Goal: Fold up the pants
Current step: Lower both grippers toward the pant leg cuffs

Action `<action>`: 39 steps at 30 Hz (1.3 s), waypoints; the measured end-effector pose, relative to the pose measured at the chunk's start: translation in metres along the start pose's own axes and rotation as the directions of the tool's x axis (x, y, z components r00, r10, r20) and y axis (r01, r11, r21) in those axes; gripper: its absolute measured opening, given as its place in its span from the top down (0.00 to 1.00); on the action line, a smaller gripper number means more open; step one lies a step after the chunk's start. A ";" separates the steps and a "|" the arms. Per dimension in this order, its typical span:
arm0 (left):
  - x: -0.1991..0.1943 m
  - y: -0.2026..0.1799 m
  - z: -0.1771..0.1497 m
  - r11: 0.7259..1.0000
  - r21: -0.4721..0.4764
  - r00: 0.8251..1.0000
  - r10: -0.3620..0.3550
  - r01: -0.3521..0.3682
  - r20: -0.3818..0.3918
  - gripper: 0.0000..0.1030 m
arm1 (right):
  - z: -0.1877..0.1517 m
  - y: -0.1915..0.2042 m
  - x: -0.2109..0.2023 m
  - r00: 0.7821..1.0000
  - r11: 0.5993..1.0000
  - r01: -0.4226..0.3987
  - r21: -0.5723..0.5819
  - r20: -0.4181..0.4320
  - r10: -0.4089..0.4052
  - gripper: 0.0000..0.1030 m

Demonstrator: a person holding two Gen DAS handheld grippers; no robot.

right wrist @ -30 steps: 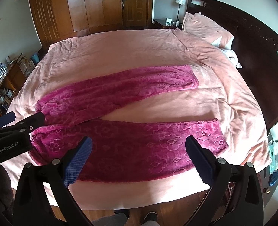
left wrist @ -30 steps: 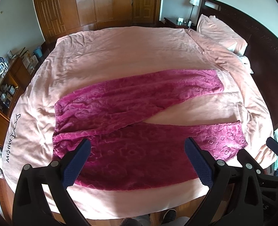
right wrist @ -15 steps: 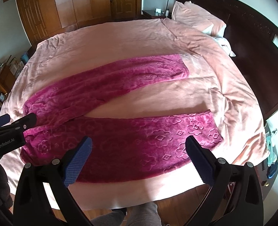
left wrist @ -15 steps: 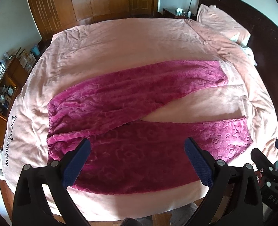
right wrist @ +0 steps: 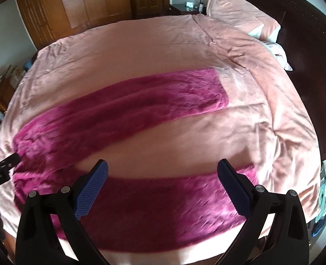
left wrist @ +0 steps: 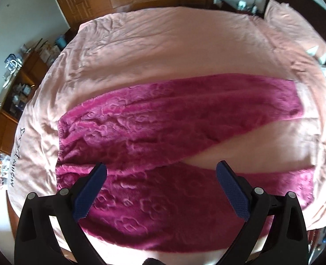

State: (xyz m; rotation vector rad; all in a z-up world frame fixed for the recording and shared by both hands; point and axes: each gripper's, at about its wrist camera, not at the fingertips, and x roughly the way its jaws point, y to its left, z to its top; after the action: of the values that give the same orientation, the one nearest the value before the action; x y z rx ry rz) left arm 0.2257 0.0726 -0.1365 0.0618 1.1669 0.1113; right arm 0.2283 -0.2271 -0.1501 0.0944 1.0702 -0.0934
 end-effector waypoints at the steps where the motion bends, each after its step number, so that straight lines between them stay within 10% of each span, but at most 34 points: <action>1: 0.011 0.000 0.007 1.000 -0.008 1.000 0.013 -0.014 -0.019 0.05 | 0.008 -0.008 0.010 1.000 1.000 0.005 0.002 -0.005 -0.005 0.03; 21: 0.148 0.058 0.073 0.965 -0.143 0.952 0.178 -0.218 -0.250 0.05 | 0.189 -0.129 0.242 0.978 0.995 -0.001 0.103 -0.207 0.023 0.03; 34: 0.186 0.119 0.097 0.923 -0.317 0.936 0.104 -0.217 -0.338 0.05 | 0.278 -0.155 0.350 0.932 0.936 0.031 0.350 -0.349 0.100 0.03; 39: 0.205 0.150 0.107 0.907 -0.372 0.937 0.061 -0.196 -0.345 0.05 | 0.280 -0.156 0.380 0.904 0.903 0.095 0.418 -0.416 0.097 0.23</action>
State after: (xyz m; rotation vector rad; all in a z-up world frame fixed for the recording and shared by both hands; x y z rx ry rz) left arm 0.3954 0.2471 -0.2664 -0.2537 1.4505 0.4959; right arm 0.6335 -0.4279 -0.3552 0.5387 1.4785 -0.3211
